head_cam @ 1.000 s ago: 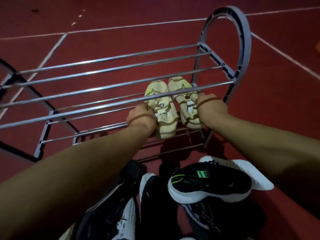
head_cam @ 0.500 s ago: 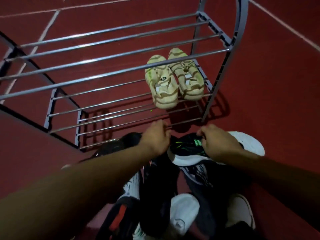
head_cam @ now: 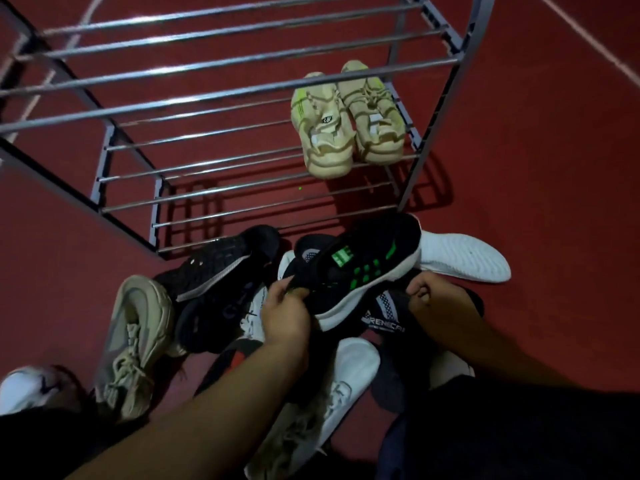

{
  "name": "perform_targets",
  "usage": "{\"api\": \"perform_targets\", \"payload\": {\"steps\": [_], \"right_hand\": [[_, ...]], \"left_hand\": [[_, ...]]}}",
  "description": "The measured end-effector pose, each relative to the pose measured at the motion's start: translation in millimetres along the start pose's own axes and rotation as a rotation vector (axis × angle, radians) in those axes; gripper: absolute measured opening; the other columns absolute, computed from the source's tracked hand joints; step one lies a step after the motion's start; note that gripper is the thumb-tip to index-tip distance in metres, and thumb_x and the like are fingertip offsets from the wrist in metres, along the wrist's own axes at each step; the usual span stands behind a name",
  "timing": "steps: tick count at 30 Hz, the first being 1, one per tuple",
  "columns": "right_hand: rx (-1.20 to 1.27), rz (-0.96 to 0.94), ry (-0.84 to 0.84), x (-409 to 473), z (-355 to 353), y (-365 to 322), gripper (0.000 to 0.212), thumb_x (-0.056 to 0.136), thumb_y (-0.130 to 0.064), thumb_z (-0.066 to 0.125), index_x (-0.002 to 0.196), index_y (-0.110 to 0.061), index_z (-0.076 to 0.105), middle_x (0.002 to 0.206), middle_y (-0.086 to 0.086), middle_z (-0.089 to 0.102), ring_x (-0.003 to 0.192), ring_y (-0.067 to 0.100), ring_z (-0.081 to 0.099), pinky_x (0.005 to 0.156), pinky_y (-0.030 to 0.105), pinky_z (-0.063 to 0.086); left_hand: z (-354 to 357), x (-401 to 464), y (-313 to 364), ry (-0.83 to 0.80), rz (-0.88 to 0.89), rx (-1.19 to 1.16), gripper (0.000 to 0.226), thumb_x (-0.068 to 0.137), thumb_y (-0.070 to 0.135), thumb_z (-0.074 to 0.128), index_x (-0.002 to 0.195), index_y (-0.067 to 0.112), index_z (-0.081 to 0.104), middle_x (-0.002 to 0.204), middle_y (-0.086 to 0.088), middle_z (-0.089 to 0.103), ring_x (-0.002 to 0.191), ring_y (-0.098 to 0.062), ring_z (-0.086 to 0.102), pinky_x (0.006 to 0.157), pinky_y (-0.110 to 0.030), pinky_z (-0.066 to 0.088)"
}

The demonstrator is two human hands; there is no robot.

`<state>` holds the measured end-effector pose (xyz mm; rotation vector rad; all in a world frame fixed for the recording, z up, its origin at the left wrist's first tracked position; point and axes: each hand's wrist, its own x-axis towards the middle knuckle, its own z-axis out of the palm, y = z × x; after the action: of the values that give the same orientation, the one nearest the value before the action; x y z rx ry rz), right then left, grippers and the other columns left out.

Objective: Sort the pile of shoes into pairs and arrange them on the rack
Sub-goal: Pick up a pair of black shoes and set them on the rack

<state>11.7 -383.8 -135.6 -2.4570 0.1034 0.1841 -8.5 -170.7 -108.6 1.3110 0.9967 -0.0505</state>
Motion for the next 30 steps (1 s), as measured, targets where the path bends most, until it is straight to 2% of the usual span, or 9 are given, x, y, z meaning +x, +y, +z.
{"api": "perform_targets", "payload": {"steps": [3,5,10,12,15,19,25,27,30], "right_hand": [[-0.419,-0.157,0.135,-7,5,31,0.027,0.066,-0.022,0.063,0.09,-0.012,0.071,0.091,0.009,0.069,0.083,0.036,0.062,0.07,0.035,0.05],[-0.569,-0.033,0.048,-10,13,40,0.05,0.059,-0.044,0.061,0.098,-0.014,0.071,0.106,0.014,0.07,0.095,0.042,0.063,0.071,0.044,0.055],[-0.268,0.48,-0.052,6,-14,33,0.074,0.076,-0.067,0.05,0.134,-0.022,0.048,0.135,0.009,0.056,0.122,0.037,0.052,0.103,0.052,0.038],[-0.045,0.58,-0.185,15,-31,30,0.06,0.083,-0.053,0.061,0.125,-0.009,0.059,0.122,0.017,0.064,0.108,0.037,0.062,0.095,0.051,0.05],[0.075,0.606,-0.288,15,-44,23,0.022,0.085,-0.022,0.068,0.088,0.0,0.067,0.089,0.025,0.07,0.083,0.041,0.069,0.076,0.054,0.056],[0.237,0.52,-0.481,1,-53,18,0.031,0.082,-0.03,0.07,0.069,-0.003,0.063,0.07,0.017,0.063,0.067,0.032,0.061,0.067,0.044,0.049],[0.197,0.308,-0.118,-39,-92,17,0.023,0.092,0.003,0.055,0.07,0.0,0.052,0.049,-0.01,0.049,0.053,0.01,0.047,0.047,0.012,0.035],[0.177,0.289,0.01,-53,-107,18,0.019,0.093,-0.004,0.058,0.075,-0.004,0.051,0.065,-0.006,0.057,0.068,0.017,0.051,0.052,0.02,0.036],[0.27,0.284,0.22,-68,-112,6,0.013,0.093,-0.007,0.058,0.105,-0.008,0.053,0.096,0.007,0.055,0.083,0.018,0.047,0.05,0.015,0.037]], "left_hand": [[-22,-17,-7,0.102,-0.002,-0.198,0.021,0.084,0.006,0.055,0.098,0.012,0.07,0.085,-0.009,0.069,0.083,-0.031,0.066,0.08,-0.039,0.053],[-38,-25,-13,0.166,0.006,-0.192,0.018,0.088,0.007,0.053,0.099,0.013,0.066,0.077,-0.007,0.063,0.069,-0.024,0.06,0.067,-0.032,0.048],[-77,-16,-37,0.283,-0.05,-0.111,0.017,0.081,0.021,0.061,0.098,0.02,0.062,0.092,-0.021,0.061,0.083,-0.028,0.056,0.086,-0.055,0.05],[-87,-16,-43,0.26,-0.053,-0.026,0.026,0.084,0.025,0.062,0.107,0.014,0.06,0.1,-0.026,0.065,0.082,-0.026,0.056,0.086,-0.057,0.051],[-95,-17,-40,0.121,-0.045,0.05,0.02,0.088,0.027,0.059,0.096,0.01,0.054,0.068,-0.013,0.054,0.059,-0.021,0.049,0.055,-0.035,0.043],[-96,-6,-37,0.005,-0.096,0.056,0.021,0.083,0.032,0.058,0.082,0.017,0.044,0.053,-0.004,0.028,0.041,-0.016,0.025,0.041,-0.027,0.023],[-96,-6,-46,0.159,-0.032,0.09,0.015,0.084,0.03,0.06,0.08,0.017,0.053,0.072,-0.005,0.056,0.064,-0.021,0.052,0.061,-0.033,0.044],[-91,-8,-50,0.214,-0.02,0.103,0.012,0.082,0.034,0.06,0.084,0.023,0.056,0.081,-0.001,0.06,0.077,-0.022,0.056,0.077,-0.04,0.047],[-84,-9,-52,0.21,-0.002,0.086,0.014,0.086,0.029,0.059,0.093,0.019,0.054,0.081,0.002,0.056,0.075,-0.017,0.053,0.076,-0.036,0.043]]}}
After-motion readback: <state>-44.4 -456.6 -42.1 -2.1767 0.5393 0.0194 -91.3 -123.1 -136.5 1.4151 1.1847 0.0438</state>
